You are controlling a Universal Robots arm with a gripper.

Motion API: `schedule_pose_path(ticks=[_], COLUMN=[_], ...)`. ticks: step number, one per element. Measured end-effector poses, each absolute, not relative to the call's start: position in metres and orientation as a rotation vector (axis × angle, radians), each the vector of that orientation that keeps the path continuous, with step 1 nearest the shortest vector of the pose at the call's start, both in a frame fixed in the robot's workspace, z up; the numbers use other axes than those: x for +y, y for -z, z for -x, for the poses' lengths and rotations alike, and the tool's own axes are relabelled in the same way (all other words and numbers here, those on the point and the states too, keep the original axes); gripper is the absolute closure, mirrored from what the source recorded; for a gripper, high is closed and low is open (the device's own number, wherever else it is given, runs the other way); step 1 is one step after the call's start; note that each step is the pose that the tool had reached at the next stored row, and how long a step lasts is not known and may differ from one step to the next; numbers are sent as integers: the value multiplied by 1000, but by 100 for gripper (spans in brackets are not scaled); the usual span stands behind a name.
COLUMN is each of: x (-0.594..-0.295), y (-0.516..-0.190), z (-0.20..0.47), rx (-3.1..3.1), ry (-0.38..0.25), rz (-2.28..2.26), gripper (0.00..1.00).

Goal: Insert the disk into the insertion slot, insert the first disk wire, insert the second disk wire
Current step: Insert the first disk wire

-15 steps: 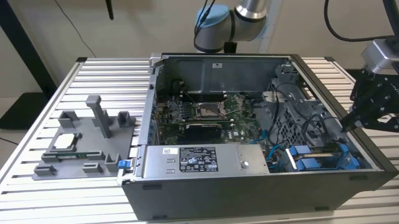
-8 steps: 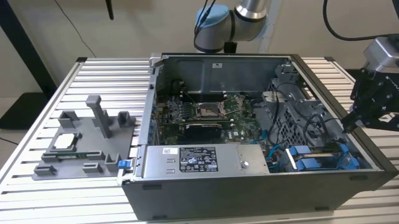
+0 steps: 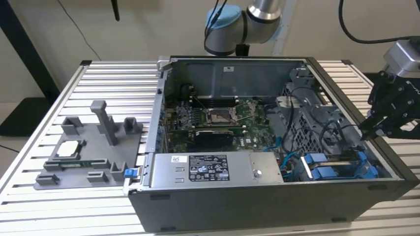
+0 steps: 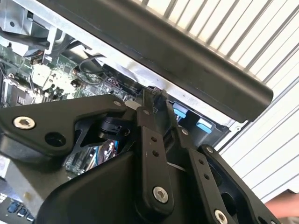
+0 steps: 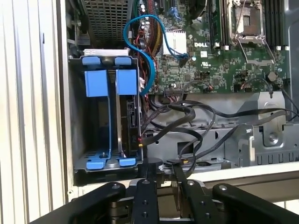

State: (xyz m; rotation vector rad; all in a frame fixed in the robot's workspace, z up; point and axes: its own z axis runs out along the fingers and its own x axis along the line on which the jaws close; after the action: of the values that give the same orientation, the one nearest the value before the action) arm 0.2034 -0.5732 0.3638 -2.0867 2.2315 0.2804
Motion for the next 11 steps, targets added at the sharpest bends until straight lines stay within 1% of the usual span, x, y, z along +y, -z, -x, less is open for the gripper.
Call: schedule_pose_path(ticks=[8,9,11], x=[-573,-573,-573], y=[-356,-356,-356], z=[-203,-203,-203], rx=[2226,2226,2226], ry=[-266,-266,-266], rz=[2085,2085,2085], gripper=[0,100,100])
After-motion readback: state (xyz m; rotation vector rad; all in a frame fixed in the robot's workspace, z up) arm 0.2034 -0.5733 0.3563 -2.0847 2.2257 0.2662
